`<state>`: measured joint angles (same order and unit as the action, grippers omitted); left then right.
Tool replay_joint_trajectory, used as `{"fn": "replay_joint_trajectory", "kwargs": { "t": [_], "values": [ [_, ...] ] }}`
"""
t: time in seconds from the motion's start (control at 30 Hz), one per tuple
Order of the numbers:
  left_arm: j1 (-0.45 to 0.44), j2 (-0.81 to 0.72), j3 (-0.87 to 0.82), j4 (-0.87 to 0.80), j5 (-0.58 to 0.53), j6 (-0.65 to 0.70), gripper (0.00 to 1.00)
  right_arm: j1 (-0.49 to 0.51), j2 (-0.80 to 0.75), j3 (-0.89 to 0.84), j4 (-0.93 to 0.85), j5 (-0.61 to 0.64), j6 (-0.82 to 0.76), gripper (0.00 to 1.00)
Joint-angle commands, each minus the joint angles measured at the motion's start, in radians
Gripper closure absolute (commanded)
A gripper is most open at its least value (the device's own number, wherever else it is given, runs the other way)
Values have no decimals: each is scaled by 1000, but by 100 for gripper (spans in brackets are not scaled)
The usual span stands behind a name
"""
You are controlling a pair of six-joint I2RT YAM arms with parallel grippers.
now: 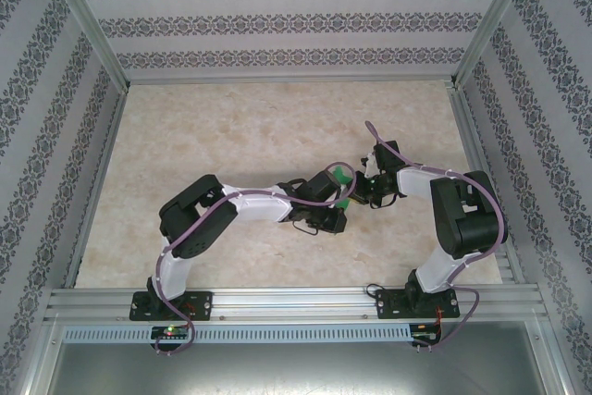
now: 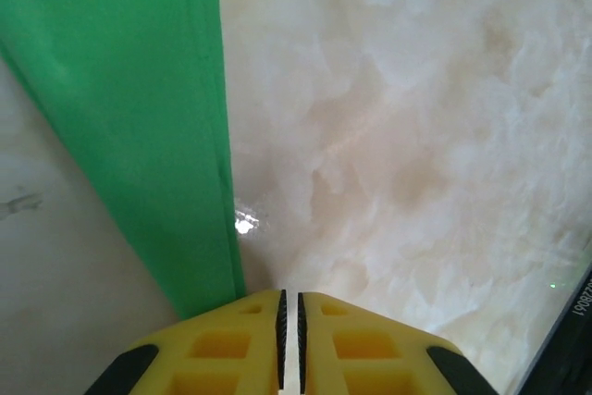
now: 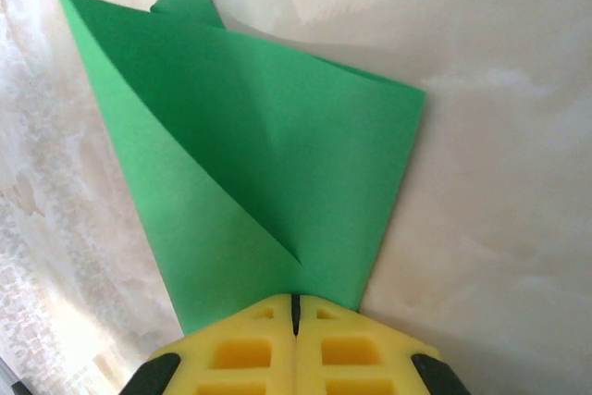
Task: Fold a paper plane with a square sheet of paper (pick it up from the middle)
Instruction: Fold the wing for the fifth time at the center of the table.
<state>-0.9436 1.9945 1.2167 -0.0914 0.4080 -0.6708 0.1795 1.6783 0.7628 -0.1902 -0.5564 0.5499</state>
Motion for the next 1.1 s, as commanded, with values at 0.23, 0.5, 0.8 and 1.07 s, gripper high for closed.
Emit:
{"fn": "replay_joint_trajectory", "kwargs": {
  "t": [0.23,0.5,0.8,1.07],
  "values": [
    [9,-112,-53,-68,-141,-42,84,6,17,-44,-36,113,4,94],
    [5,-38,-33,-35,-97,-54,86,5,14,-48,-31,108,4,94],
    [-6,-2,1,-45,-71,-34,89,5,14,-49,-29,110,8,95],
    [-10,-3,15,-45,-69,-26,89,5,14,-49,-29,113,10,95]
  ]
}}
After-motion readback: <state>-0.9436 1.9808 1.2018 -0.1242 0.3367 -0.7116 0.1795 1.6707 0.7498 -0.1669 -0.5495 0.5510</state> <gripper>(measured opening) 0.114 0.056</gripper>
